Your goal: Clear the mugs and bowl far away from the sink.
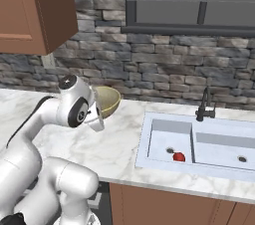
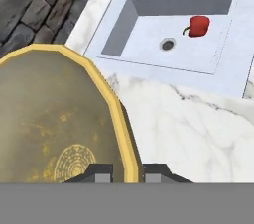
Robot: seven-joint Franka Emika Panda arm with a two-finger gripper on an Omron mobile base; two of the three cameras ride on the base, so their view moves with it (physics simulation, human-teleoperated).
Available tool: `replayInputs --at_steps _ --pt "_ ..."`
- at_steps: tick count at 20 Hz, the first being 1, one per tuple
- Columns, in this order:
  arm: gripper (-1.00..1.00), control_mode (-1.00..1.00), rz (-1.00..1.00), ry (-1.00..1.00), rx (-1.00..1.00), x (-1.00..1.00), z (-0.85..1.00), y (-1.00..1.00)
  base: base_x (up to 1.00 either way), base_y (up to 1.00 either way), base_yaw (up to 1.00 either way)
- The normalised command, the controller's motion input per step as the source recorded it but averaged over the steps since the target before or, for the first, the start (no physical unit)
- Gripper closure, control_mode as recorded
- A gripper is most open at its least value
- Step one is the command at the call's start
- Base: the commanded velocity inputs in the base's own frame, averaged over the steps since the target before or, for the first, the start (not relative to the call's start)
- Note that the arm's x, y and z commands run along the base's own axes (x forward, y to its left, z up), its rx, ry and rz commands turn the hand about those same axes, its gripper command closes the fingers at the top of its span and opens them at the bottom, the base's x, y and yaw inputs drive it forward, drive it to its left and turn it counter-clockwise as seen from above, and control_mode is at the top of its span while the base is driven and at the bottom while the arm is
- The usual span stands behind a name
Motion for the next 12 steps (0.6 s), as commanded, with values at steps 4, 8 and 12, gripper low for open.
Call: replayInputs --at_steps 4,8,12 --pt "1.0 -1.0 -0.26 -0.01 0.08 -0.78 0.61 0.09 0.0 0.0 0.0" --pt "1.0 -1.0 0.03 -0.01 0.13 -0.59 0.68 0.0 0.0 0.0 0.0" --pt "1.0 -1.0 0.01 0.0 0.14 -0.37 0.66 0.0 0.0 0.0 0.0"
